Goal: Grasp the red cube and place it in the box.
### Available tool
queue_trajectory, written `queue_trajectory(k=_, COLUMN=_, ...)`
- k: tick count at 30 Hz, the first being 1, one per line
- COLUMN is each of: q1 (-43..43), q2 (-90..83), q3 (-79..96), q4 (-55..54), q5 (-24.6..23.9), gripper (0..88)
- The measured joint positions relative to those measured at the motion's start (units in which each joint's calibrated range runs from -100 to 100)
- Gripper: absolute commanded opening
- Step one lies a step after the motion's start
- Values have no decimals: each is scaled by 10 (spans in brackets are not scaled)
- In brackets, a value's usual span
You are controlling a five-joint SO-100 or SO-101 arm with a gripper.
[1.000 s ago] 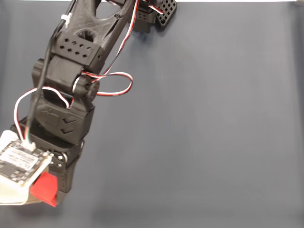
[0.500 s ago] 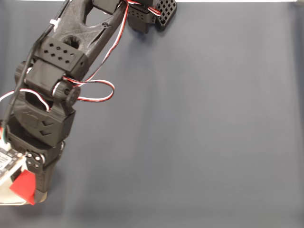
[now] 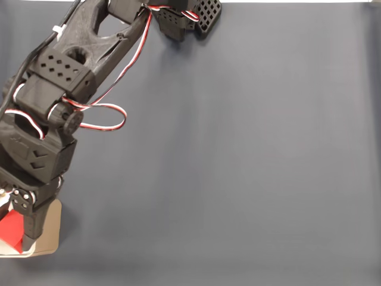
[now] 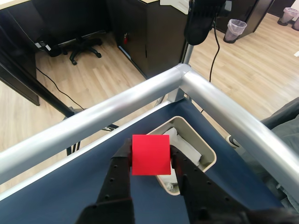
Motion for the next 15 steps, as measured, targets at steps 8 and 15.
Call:
queue_trajectory(k=8, q1=12, q2=5, q3=-14, q4=0, q5=0, gripper=29)
queue_trajectory(k=15, q1=18, q2=24, q3=-20, q4=0, q5=5, gripper=30)
